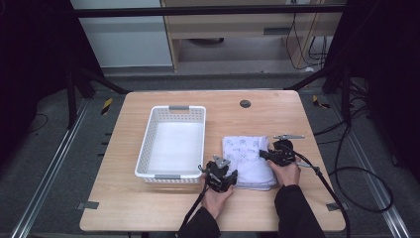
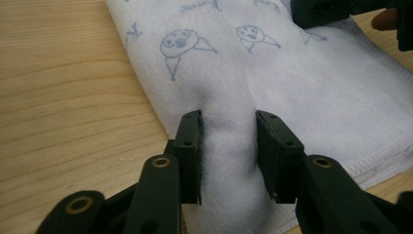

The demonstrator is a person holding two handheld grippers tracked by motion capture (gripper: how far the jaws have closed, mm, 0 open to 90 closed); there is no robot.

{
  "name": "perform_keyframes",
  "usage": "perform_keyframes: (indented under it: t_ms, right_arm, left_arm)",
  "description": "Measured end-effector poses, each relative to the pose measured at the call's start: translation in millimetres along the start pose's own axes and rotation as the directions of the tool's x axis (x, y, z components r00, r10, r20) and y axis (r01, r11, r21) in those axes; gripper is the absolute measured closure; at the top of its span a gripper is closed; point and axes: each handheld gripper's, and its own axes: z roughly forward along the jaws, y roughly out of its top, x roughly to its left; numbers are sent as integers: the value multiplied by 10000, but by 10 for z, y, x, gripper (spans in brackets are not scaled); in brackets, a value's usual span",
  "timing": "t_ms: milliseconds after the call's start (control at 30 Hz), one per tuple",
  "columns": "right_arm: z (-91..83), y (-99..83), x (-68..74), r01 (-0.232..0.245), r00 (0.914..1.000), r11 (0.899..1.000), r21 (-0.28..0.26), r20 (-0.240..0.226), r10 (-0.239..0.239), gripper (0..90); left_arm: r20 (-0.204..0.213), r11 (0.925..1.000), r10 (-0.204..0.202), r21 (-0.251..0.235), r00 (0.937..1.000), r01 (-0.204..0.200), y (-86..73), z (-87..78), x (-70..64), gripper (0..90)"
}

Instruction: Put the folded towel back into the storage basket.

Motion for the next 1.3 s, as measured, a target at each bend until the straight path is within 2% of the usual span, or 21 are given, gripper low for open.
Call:
perform_keyframes:
  t_ms: [167,267,400,567,600,667,867,1067,1300]
  right_arm:
    - [-41,13,1,-13,10000,9998,-199,-62,12,753]
    - [-141,38,13,111,9996,9988,-486,-255,-124,757]
    - [-239,48,35,188,9994,9978,-635,-284,-206,759]
    - [-408,76,66,272,9987,9935,-1106,-397,-318,760]
    - [-464,90,81,418,9982,9904,-1320,-361,-469,759]
    - [-493,99,99,352,9985,9901,-1362,-366,-405,759]
    - [-659,185,181,572,9976,9820,-1798,-281,-632,758]
    - [-747,256,268,752,9967,9761,-2039,-143,-798,758]
    - [-838,387,444,1017,9942,9662,-2367,-90,-1069,756]
  left_arm:
    - [215,9998,-14,-213,9998,19,7,-40,18,703]
    - [554,9992,147,-381,9984,-126,18,-80,-5,724]
    - [696,9983,305,-517,9971,-269,48,-123,-26,729]
    - [788,9954,553,-822,9954,-488,135,-258,-44,729]
    - [787,9945,642,-878,9948,-572,175,-311,-51,729]
    - [810,9938,675,-937,9944,-599,193,-334,-59,729]
    - [899,9904,957,-1089,9913,-857,301,-454,-70,729]
    - [924,9862,1165,-1286,9889,-1041,405,-600,-47,728]
    - [914,9824,1308,-1461,9872,-1166,493,-759,41,728]
